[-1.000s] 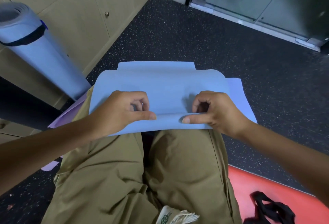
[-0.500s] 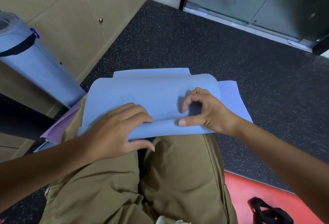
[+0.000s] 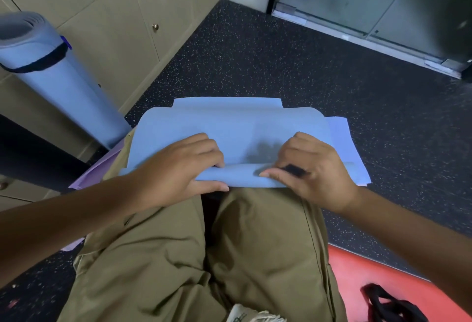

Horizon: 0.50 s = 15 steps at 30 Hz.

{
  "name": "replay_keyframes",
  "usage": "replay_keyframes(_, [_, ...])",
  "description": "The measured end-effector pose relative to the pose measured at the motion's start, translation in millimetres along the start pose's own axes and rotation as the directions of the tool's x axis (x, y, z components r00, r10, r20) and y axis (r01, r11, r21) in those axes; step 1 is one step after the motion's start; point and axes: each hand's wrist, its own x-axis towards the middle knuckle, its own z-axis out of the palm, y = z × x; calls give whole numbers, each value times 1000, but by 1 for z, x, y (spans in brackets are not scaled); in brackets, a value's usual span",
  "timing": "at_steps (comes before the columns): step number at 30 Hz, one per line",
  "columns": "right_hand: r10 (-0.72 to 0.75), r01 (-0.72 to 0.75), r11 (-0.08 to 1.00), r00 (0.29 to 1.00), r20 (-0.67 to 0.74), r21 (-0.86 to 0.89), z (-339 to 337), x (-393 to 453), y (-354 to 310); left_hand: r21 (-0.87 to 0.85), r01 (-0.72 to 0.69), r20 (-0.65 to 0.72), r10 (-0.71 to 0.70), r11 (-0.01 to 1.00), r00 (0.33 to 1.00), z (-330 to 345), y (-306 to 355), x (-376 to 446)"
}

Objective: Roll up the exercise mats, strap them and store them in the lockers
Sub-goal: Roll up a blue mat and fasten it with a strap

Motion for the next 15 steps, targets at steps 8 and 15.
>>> replay_keyframes(8, [-86, 108, 954, 992, 89, -279, -5, -7, 3, -385, 357, 269, -266, 851, 926, -13, -14, 14])
replay_keyframes(15, [146, -123, 985, 966, 215, -119, -10, 3, 6, 62, 52, -33, -50, 997, 998, -11, -8, 7])
